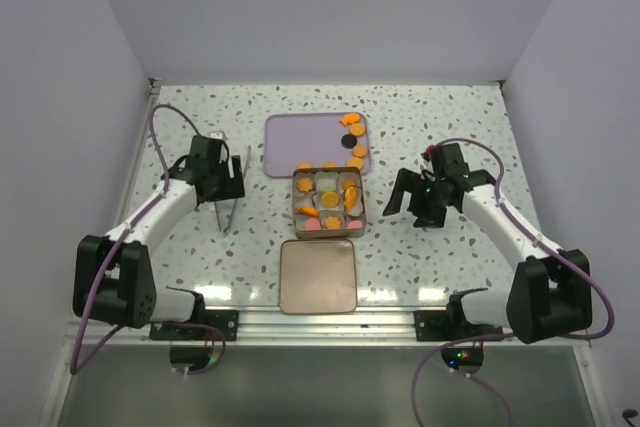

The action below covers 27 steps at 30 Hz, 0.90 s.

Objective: Pack the cookies

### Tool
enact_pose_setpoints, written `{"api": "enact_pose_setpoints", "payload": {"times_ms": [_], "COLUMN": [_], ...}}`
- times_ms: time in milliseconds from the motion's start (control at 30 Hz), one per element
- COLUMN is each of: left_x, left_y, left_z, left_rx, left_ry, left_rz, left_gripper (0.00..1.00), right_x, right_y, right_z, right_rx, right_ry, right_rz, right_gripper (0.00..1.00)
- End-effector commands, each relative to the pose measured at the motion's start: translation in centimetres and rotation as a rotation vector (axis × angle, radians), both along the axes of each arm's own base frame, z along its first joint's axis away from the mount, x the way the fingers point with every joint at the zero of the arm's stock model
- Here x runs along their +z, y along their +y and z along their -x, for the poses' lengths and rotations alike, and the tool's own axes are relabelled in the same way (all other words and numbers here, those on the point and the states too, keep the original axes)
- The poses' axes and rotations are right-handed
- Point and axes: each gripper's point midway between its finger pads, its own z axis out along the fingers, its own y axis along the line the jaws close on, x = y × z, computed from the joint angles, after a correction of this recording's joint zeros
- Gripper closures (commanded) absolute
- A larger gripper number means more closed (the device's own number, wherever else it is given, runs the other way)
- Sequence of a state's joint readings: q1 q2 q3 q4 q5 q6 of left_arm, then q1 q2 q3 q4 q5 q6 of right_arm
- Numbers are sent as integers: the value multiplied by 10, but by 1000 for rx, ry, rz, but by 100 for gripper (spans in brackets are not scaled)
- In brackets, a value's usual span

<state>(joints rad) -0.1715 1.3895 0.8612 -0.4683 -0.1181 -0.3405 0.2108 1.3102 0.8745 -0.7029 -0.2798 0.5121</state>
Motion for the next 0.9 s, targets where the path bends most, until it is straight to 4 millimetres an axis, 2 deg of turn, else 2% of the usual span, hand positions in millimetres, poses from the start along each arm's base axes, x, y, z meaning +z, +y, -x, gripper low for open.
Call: {"api": "enact_pose_setpoints", "payload": {"times_ms": [0, 67, 100, 133, 167, 300, 433, 500, 533, 600, 633, 700, 767, 867], "left_x": [37, 40, 47, 50, 53, 71, 79, 81, 81, 85, 84, 88, 88, 96], "left_y": [-5, -7, -8, -8, -10, -17, -23, -27, -29, -35, -38, -47, -55, -63], "left_z": [-6, 0, 3, 5, 7, 17, 24, 28, 30, 36, 39, 46, 55, 68], "left_rx": [-15, -17, -17, -18, -24, -46, -44, -55, -58, -73, -76, -103, -109, -118], "left_ry": [-98, -100, -111, -119, -126, -168, -174, -176, -172, -171, -166, -173, -159, -151], "left_rz": [40, 55, 64, 72, 84, 132, 175, 196, 206, 222, 233, 261, 300, 357], "left_gripper": [20, 20, 21, 21, 21, 22, 23, 23, 24, 24, 24, 24, 25, 25], "right_x": [6, 9, 4, 6, 9, 2, -5, -12, -14, -19, -23, -31, -39, -58], "right_y": [8, 23, 30, 40, 57, 77, 92, 99, 101, 107, 108, 111, 116, 111], "right_z": [8, 16, 26, 25, 36, 54, 61, 65, 65, 68, 69, 74, 82, 91], "right_rx": [15, 36, 52, 56, 121, 169, 161, 165, 163, 159, 155, 137, 120, 84], "right_ry": [-27, -45, -34, -60, -80, -65, -57, -42, -39, -38, -29, -21, -2, 24], "right_rz": [-34, -72, -90, -112, -121, -93, -134, -140, -137, -118, -103, -77, -60, 12], "right_gripper": [6, 6, 6, 6, 6, 6, 9, 15, 26, 37, 47, 53, 55, 55]}}
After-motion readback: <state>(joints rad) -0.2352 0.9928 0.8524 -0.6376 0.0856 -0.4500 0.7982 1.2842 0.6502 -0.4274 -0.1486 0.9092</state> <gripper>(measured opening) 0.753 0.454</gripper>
